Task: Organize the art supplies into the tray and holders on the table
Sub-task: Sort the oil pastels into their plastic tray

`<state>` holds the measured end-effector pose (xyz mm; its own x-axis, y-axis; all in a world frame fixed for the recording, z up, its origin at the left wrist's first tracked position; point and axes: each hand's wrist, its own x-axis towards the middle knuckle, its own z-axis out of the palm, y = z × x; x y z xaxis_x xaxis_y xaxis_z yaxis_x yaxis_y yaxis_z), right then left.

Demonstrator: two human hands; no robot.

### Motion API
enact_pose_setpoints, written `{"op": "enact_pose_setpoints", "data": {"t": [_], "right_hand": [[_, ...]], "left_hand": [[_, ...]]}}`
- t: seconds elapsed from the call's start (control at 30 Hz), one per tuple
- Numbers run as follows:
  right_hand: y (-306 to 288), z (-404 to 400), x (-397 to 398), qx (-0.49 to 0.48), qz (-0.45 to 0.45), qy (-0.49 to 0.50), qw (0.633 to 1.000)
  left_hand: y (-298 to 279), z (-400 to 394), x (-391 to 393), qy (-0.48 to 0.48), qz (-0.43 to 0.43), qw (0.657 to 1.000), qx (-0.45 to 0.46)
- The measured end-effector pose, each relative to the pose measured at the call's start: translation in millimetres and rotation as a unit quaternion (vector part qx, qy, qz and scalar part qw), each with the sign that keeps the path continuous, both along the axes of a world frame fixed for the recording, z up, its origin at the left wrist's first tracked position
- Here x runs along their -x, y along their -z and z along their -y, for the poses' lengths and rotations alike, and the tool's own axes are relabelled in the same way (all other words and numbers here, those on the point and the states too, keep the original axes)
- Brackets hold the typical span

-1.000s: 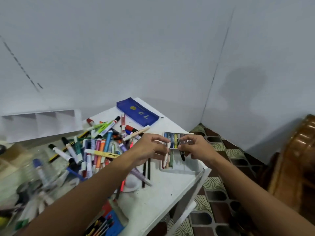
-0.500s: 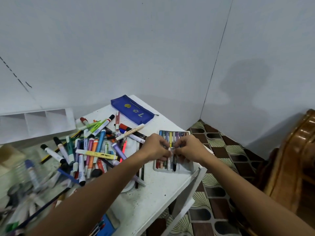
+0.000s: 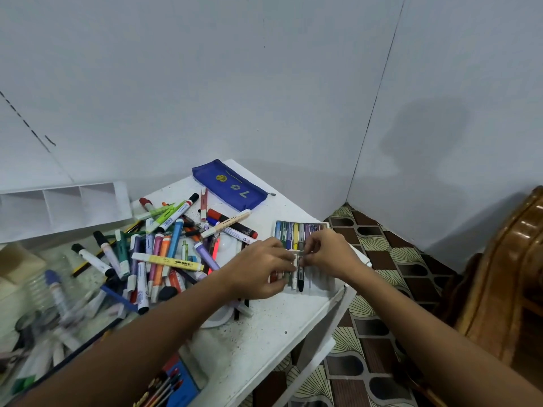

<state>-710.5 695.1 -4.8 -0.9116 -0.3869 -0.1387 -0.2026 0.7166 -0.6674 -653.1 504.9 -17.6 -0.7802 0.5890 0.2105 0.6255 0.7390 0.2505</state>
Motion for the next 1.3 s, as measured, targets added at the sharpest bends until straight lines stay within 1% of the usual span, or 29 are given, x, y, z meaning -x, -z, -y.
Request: {"op": "enact_pose_setpoints", "data": {"t": [0.07,0.2,0.37,0.47,0.5,0.57,0.67,0.73,0.83,1.03,1.3], "right_hand": [[0.0,-0.9,-0.6,0.014,-0.010,-0.004,1.000],[-1.0,-6.2,-2.5,0.012,0.020,-0.062,0.998],[3.4,-5.9,-1.9,0.015,0.003,-0.033,0.999],[5.9,-5.0,-3.5,0.006,-0.041,-0.020,0.999],[7.1,-6.2,-4.4,0.002,-0.066,-0.033,0.997],[9.9,-11.6,-7.4,-0.003,-0.135,-0.092,0.987],[16.9,-24.2,-15.5,-0.018,-0.256,-0.205,0.945],[23.6,-32.3,-21.5,-0.044,-0.302,-0.242,0.921],[35.4,-41.5,-24.8,-0.069,-0.323,-0.262,0.907],[55.6,-48.3,-23.9,-0.067,-0.363,-0.264,0.891],[65.6,-47.0,-25.3,-0.073,-0.394,-0.242,0.884]], "left_hand": [[0.9,2.1,-1.4,0.007,-0.010,1.000,0.007],[5.5,6.8,-4.6,0.021,-0.012,1.000,0.010],[6.0,9.2,-5.1,0.016,0.004,0.999,0.028],[6.9,10.3,-5.4,0.016,0.008,0.999,0.033],[7.9,11.1,-5.7,0.018,0.005,0.999,0.036],[10.0,12.8,-6.6,0.020,0.004,0.999,0.041],[11.5,14.2,-6.1,0.036,0.000,0.999,0.038],[12.9,14.4,-5.8,0.052,0.001,0.998,0.033],[15.1,16.3,-5.4,0.070,0.002,0.997,0.046],[18.2,18.2,2.3,0.092,-0.054,0.993,0.057],[26.3,20.1,3.2,0.125,-0.116,0.983,0.070]]}}
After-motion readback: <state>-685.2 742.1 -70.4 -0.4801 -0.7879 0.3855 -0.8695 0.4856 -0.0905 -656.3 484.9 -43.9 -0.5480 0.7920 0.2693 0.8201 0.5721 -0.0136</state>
